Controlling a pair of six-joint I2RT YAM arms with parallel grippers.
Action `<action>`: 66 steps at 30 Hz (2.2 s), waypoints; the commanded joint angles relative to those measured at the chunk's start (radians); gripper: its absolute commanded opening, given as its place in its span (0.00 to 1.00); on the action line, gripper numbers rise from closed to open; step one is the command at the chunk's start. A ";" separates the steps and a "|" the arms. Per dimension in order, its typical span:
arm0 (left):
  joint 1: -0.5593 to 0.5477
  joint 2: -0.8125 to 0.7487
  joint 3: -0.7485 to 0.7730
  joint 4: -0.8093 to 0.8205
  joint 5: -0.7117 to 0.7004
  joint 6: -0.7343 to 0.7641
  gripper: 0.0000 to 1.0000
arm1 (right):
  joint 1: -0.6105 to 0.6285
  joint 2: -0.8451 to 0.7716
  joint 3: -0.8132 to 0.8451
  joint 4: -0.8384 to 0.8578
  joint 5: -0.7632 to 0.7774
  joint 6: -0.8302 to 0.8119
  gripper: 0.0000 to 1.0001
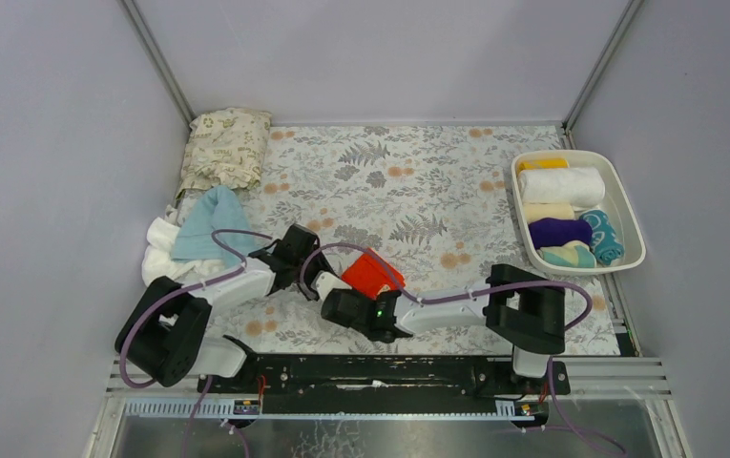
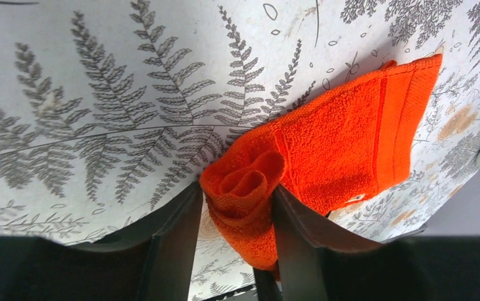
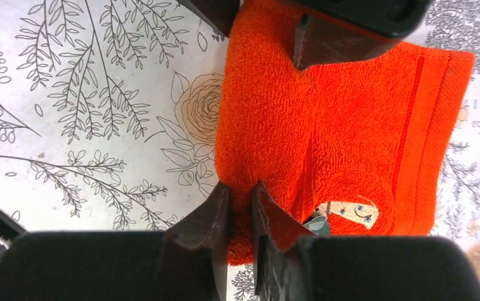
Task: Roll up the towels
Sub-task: Pick up the towel at the center of the board.
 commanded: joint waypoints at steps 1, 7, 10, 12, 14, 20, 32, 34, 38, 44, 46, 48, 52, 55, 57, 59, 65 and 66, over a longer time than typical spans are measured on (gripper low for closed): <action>-0.006 -0.069 0.006 -0.101 -0.090 0.019 0.47 | -0.082 -0.020 -0.097 0.020 -0.308 0.030 0.13; -0.003 -0.230 -0.013 -0.175 -0.149 -0.017 0.65 | -0.242 -0.125 -0.174 0.211 -0.709 0.094 0.03; -0.002 -0.292 -0.018 -0.211 -0.160 -0.022 0.69 | -0.313 -0.134 -0.201 0.305 -0.889 0.154 0.02; -0.002 -0.327 -0.022 -0.227 -0.160 -0.021 0.71 | -0.361 -0.126 -0.229 0.389 -1.004 0.209 0.01; -0.002 -0.352 -0.028 -0.227 -0.149 -0.022 0.72 | -0.405 -0.118 -0.271 0.503 -1.109 0.283 0.01; -0.004 -0.331 -0.051 -0.156 -0.051 -0.026 0.72 | -0.524 -0.021 -0.397 0.909 -1.330 0.579 0.01; -0.014 -0.169 -0.041 -0.002 0.008 -0.034 0.63 | -0.617 0.227 -0.520 1.416 -1.404 0.931 0.05; -0.020 -0.128 -0.042 0.026 0.018 -0.034 0.58 | -0.621 0.217 -0.528 1.381 -1.389 0.913 0.06; -0.038 -0.064 -0.045 0.052 0.015 -0.036 0.49 | -0.625 0.187 -0.533 1.290 -1.362 0.862 0.08; -0.047 -0.029 -0.057 0.051 -0.011 -0.033 0.40 | -0.622 0.010 -0.482 0.910 -1.247 0.607 0.21; -0.050 -0.019 -0.052 0.038 -0.017 -0.026 0.39 | -0.606 -0.083 -0.440 0.683 -1.158 0.473 0.27; -0.053 -0.008 -0.043 0.020 -0.028 -0.017 0.39 | -0.573 -0.174 -0.392 0.466 -1.057 0.362 0.35; -0.061 0.005 -0.028 -0.004 -0.042 -0.007 0.39 | -0.486 -0.306 -0.287 0.194 -0.817 0.212 0.50; -0.067 0.010 -0.023 -0.011 -0.045 -0.007 0.39 | -0.386 -0.365 -0.216 0.066 -0.625 0.142 0.57; -0.071 0.016 -0.021 -0.020 -0.048 -0.007 0.39 | -0.314 -0.383 -0.174 0.013 -0.504 0.108 0.60; -0.072 0.019 -0.016 -0.028 -0.052 -0.004 0.39 | -0.241 -0.383 -0.138 -0.022 -0.378 0.079 0.63; -0.076 0.022 -0.009 -0.037 -0.060 -0.007 0.39 | -0.092 -0.308 -0.043 -0.063 -0.171 0.035 0.66; -0.077 0.024 -0.008 -0.038 -0.062 -0.007 0.39 | -0.076 -0.279 -0.032 -0.064 -0.153 0.031 0.66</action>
